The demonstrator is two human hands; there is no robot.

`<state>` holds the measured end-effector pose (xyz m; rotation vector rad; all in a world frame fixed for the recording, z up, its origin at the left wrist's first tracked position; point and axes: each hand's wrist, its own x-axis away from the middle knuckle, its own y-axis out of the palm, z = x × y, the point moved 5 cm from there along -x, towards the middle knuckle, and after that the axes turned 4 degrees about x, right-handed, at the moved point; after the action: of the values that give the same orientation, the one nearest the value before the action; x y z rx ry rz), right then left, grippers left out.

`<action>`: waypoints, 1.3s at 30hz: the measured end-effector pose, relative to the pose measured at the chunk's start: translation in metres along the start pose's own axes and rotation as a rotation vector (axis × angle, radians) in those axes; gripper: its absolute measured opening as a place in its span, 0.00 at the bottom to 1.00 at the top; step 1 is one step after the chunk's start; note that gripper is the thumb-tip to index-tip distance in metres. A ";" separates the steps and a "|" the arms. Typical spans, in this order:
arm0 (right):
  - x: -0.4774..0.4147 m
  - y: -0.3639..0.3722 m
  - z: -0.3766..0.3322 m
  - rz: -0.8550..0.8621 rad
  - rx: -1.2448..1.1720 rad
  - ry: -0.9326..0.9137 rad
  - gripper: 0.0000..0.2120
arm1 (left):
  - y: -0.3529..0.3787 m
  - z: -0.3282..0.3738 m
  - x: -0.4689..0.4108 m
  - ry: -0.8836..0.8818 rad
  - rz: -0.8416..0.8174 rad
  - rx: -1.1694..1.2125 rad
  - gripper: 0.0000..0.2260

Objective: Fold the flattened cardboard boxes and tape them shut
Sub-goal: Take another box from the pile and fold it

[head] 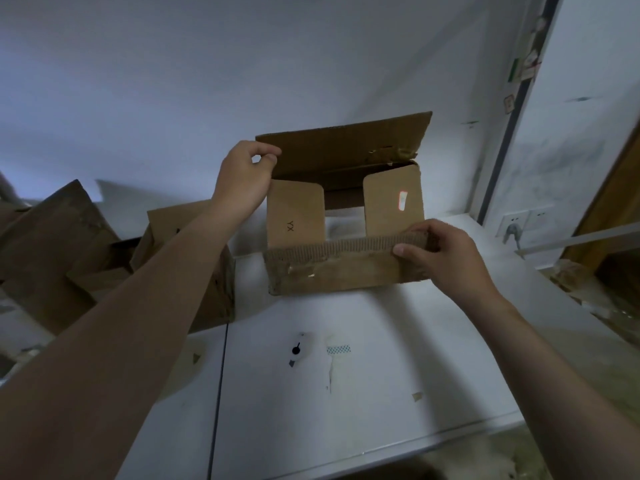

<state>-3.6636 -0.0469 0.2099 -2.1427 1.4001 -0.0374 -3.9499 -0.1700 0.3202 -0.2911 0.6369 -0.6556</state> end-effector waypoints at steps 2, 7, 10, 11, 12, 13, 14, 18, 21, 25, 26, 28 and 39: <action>0.001 -0.003 -0.004 0.089 0.027 0.026 0.16 | -0.004 -0.001 0.002 0.000 0.013 0.033 0.12; -0.001 0.001 0.001 0.175 0.147 0.066 0.32 | -0.002 -0.002 0.012 -0.005 0.006 0.043 0.11; 0.000 0.006 0.009 0.216 0.206 0.077 0.34 | 0.005 -0.002 0.016 0.009 -0.025 0.052 0.11; -0.001 0.008 0.012 0.199 0.136 0.114 0.35 | 0.008 -0.001 0.018 0.031 -0.034 0.052 0.10; -0.001 0.011 0.015 0.165 0.058 0.154 0.35 | 0.010 0.000 0.021 0.056 -0.041 0.039 0.10; -0.001 0.014 0.017 0.133 0.010 0.172 0.36 | 0.013 0.000 0.024 0.070 -0.047 0.029 0.10; -0.002 0.016 0.018 0.112 0.003 0.171 0.36 | 0.015 -0.002 0.027 0.069 -0.058 0.038 0.11; -0.005 0.015 0.021 0.120 -0.002 0.152 0.43 | 0.028 -0.022 0.042 -0.008 -0.141 0.170 0.20; -0.006 0.014 0.026 0.120 -0.030 0.169 0.50 | 0.034 -0.035 0.057 -0.018 -0.175 0.180 0.22; -0.006 0.015 0.030 0.109 -0.033 0.162 0.56 | 0.039 -0.047 0.078 -0.052 -0.077 0.156 0.13; -0.007 0.015 0.030 0.111 -0.030 0.157 0.56 | 0.040 -0.049 0.082 -0.054 -0.039 0.109 0.09; -0.007 0.016 0.030 0.116 -0.024 0.140 0.56 | 0.043 -0.053 0.085 -0.036 0.026 0.025 0.07; -0.008 0.017 0.025 0.117 0.064 0.055 0.62 | 0.052 -0.066 0.100 -0.321 0.032 0.184 0.18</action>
<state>-3.6734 -0.0338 0.1830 -2.0184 1.5332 -0.0953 -3.9056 -0.1986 0.2002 -0.2077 0.2715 -0.6153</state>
